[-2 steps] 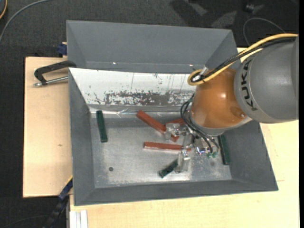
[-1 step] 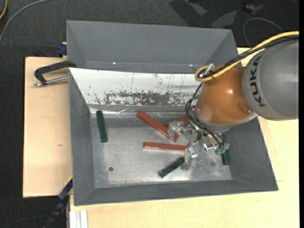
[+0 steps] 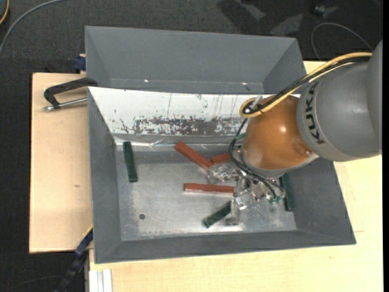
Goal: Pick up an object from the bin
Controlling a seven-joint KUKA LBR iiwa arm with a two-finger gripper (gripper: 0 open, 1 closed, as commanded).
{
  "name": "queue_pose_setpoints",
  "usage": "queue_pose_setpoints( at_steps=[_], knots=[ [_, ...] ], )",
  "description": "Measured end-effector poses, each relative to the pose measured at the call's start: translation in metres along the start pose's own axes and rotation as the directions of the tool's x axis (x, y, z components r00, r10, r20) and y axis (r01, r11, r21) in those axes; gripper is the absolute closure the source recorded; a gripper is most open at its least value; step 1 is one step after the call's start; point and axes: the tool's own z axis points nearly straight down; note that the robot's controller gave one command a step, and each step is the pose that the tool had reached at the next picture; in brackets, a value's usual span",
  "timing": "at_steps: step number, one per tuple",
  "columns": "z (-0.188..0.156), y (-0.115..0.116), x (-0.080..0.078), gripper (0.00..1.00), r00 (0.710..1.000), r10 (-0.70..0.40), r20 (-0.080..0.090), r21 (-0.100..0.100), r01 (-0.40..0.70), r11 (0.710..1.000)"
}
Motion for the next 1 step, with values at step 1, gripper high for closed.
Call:
queue_pose_setpoints(
  at_steps=[1],
  knots=[
    [-0.0006,0.0005,-0.0008,0.00,1.000,0.000,0.003,0.001,0.000,1.000]
  ],
)
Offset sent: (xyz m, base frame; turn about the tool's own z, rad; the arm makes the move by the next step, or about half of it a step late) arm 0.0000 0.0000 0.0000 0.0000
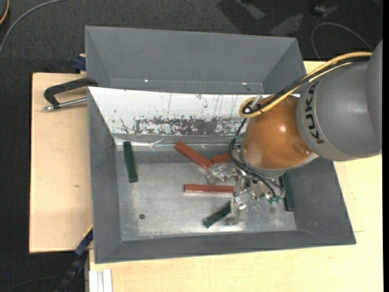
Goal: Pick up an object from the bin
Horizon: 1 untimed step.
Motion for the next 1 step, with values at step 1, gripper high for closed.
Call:
queue_pose_setpoints(
  at_steps=[1],
  knots=[
    [0.0002,0.0001,0.0000,1.00,1.000,-0.001,0.000,0.000,0.001,1.000]
  ],
)
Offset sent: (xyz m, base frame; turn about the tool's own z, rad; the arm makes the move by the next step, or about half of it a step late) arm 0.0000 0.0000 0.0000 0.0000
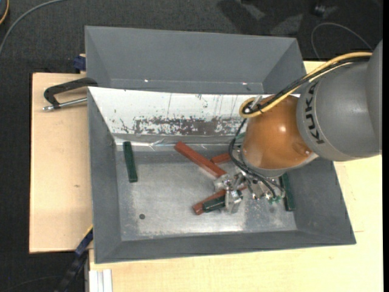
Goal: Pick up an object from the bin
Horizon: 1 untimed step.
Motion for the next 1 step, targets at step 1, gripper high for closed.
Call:
queue_pose_setpoints(
  at_steps=[1],
  knots=[
    [-0.1142,0.0000,-0.0034,1.00,1.000,0.001,0.014,0.004,-0.001,1.000]
  ],
)
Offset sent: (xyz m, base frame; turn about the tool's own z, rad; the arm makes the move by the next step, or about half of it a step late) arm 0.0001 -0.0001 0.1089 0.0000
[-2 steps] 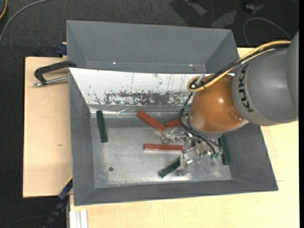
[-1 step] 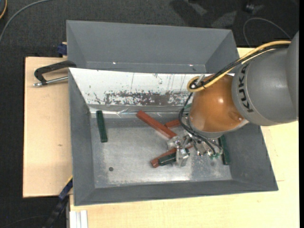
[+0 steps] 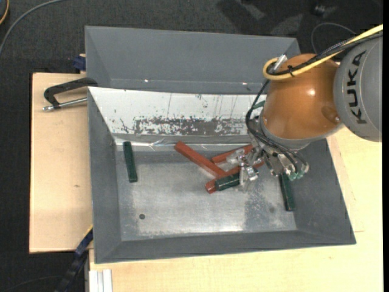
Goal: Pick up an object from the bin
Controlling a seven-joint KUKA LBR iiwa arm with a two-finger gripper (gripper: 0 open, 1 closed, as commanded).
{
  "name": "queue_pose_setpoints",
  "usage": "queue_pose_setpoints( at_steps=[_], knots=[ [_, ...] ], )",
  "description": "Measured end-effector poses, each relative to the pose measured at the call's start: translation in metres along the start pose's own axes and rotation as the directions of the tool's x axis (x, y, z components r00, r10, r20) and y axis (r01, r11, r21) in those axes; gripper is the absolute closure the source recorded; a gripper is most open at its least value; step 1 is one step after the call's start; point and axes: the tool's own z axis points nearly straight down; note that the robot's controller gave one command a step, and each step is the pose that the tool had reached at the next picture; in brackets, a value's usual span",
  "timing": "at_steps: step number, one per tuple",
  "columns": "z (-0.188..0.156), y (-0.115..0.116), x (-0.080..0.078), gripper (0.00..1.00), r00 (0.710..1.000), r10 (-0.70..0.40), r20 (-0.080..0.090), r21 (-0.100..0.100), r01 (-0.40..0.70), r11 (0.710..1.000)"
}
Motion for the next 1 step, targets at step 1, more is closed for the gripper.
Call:
queue_pose_setpoints(
  at_steps=[1],
  knots=[
    [-0.0101,0.0004,-0.0021,1.00,1.000,0.001,-0.006,-0.002,-0.001,1.000]
  ],
)
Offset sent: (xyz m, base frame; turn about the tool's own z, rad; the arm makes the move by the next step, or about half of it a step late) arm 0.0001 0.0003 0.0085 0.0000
